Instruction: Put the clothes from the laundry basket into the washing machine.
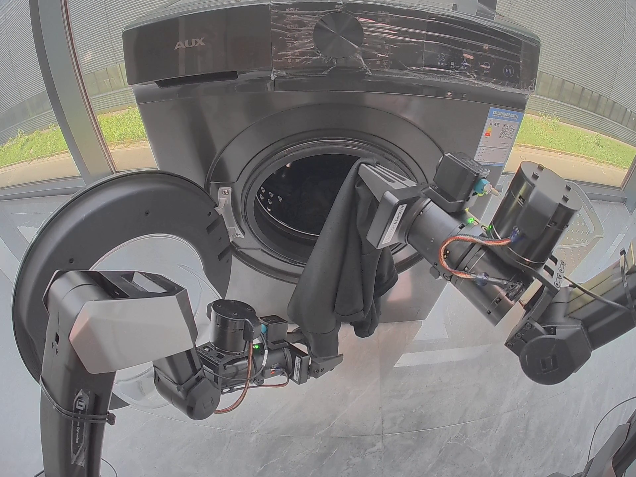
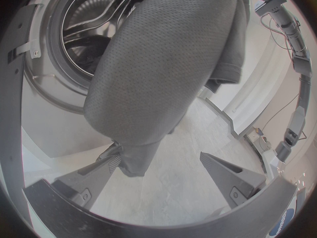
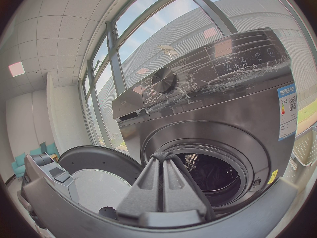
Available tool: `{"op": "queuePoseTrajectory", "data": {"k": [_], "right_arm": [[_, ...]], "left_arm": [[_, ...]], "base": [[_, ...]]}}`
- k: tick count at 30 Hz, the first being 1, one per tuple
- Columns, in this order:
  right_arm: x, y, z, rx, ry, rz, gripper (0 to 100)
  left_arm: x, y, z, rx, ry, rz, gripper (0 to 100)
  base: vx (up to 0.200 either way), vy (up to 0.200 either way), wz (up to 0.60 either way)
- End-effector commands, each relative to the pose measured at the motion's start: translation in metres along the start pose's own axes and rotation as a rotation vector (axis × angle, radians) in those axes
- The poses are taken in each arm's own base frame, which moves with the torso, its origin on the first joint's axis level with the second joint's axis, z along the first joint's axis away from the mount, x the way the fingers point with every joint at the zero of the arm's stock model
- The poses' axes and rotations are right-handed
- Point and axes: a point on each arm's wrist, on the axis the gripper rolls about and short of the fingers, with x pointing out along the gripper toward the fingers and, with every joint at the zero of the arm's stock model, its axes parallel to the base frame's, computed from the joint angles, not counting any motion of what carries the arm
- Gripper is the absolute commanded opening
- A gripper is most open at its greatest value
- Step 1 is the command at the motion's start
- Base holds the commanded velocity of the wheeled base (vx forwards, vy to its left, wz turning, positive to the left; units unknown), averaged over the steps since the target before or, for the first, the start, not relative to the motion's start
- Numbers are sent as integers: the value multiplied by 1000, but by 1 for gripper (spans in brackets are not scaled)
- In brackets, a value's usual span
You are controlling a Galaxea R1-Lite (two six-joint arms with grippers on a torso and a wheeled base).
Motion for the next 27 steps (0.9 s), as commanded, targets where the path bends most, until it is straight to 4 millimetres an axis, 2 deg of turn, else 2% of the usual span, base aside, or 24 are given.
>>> {"op": "queuePoseTrajectory", "data": {"k": [1,16,27], "right_arm": [[0,1,0,1,-1,4,0],[4,-2,-7,-3,6,-9,0],[4,-4,-5,-3,-2,-16,0]], "left_arm": [[9,5,0,0,-29,16,100],[10,-1,19,22,-173,-8,100],[15,16,21,18,-209,104,100]], "base": [[0,0,0],[0,0,0],[0,0,0]]}}
